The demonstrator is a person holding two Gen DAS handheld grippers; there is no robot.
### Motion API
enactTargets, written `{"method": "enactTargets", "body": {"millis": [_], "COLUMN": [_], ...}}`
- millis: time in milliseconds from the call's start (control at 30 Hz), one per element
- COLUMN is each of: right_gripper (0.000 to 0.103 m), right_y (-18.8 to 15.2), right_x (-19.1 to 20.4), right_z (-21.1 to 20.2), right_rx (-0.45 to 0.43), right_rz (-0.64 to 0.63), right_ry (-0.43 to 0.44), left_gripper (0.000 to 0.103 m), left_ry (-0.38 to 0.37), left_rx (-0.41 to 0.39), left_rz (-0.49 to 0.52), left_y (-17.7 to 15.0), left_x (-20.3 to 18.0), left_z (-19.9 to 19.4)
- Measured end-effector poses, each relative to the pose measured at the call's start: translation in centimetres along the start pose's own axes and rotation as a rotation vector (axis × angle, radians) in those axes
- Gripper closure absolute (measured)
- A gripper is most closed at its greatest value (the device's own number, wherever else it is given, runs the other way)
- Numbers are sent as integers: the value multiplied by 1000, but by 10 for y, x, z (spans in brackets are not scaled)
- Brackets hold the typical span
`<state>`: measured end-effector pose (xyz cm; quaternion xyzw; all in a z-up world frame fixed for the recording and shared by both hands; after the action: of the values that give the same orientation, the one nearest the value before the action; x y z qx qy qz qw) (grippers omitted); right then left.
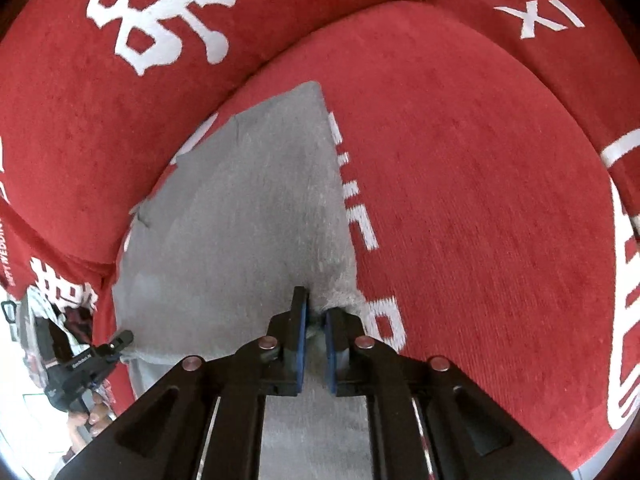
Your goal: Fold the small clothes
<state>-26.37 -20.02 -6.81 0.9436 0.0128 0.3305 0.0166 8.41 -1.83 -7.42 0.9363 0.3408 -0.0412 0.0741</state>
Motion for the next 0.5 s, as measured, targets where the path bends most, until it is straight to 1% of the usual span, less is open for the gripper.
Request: {"method": "enactTargets", "body": {"millis": [33,67,100,133,167,200,367,433,500], "right_gripper": [92,91,91,90,90,90,90,83,81], "right_y": [-2,-4,-7,-9,-11,-14,-14,-7,0], "right_x": [1,2,4,5,7,9,25,32,41], "right_z": [-4,-7,-9,-12,-13,-16,-31,-29,-20], "right_rx": [2,4,8,10,9,6,-42,-53,-38], "right_rz": [0,0,-2,-6,-10,-18,-79,-123,-182], "right_ry": [-13,-32,-52,-71,-85,-100,-131,-161,-188], "left_gripper": [90,79,70,50,37,35,34,34,34], "left_ry": [26,66,109,153,188,209,254,249,239], "left_rx": [-2,-7,-16,-31,-50,-70,-85,-104,-108], "left_rz": [16,33,46,57,63,66,85,90,89], "left_y": [-1,-2,-3,-4,-5,-6,-8,-4,1], "left_x": [1,2,3,5,6,8,6,1,-5], "left_z": [-2,-4,-6,-9,-13,-18,-28,-31,-30]}}
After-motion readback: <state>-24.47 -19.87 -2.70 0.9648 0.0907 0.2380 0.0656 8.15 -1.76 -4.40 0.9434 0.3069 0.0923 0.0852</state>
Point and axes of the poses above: each gripper's, at about its wrist camera, not at the fingertips, and z roughly the way its jaws point, x to its left, y to its top, the point moved 5 cm from there along z, roughly the way its jaws point, and after that the axes turned 11 degrees about y, right-handed, at the moved point
